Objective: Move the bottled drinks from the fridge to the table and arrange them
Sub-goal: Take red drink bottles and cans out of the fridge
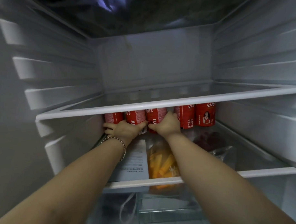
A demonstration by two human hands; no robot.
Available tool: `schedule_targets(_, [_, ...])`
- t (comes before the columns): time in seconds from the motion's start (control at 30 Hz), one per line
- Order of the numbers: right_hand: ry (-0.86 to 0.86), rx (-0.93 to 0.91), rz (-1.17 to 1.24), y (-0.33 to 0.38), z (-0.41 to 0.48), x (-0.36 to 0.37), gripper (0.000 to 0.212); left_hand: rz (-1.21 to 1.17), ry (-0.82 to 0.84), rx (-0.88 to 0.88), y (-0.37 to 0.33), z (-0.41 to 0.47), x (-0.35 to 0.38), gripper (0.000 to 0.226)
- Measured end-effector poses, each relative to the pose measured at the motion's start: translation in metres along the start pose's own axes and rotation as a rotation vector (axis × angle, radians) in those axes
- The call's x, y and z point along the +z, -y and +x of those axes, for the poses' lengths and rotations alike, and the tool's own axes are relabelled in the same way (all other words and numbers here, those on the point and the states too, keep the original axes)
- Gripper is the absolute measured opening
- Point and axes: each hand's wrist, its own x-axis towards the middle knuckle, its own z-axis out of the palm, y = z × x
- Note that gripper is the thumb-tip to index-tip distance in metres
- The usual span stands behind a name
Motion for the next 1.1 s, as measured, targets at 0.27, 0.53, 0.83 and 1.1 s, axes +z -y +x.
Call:
schedule_targets(0.27, [0.133,0.097,0.253,0.003,-0.003,-0.004,0.097,-0.036,0.148,0.163,0.023,0.01,-0.013,0.092])
schedule_targets(0.53, [0.162,0.044,0.182,0.001,-0.003,-0.007,0.085,-0.007,0.124,0.285,0.026,0.01,-0.016,0.076])
schedule_targets(0.83, [0.136,0.059,0.04,0.007,-0.038,-0.025,0.088,-0.137,0.134,0.281,0.026,-0.035,-0.02,0.07])
schedule_targets(1.1, [0.36,0.114,0.236,0.003,-0.059,-0.059,0.091,-0.282,0.48,0.289,0.029,-0.07,-0.059,0.036])
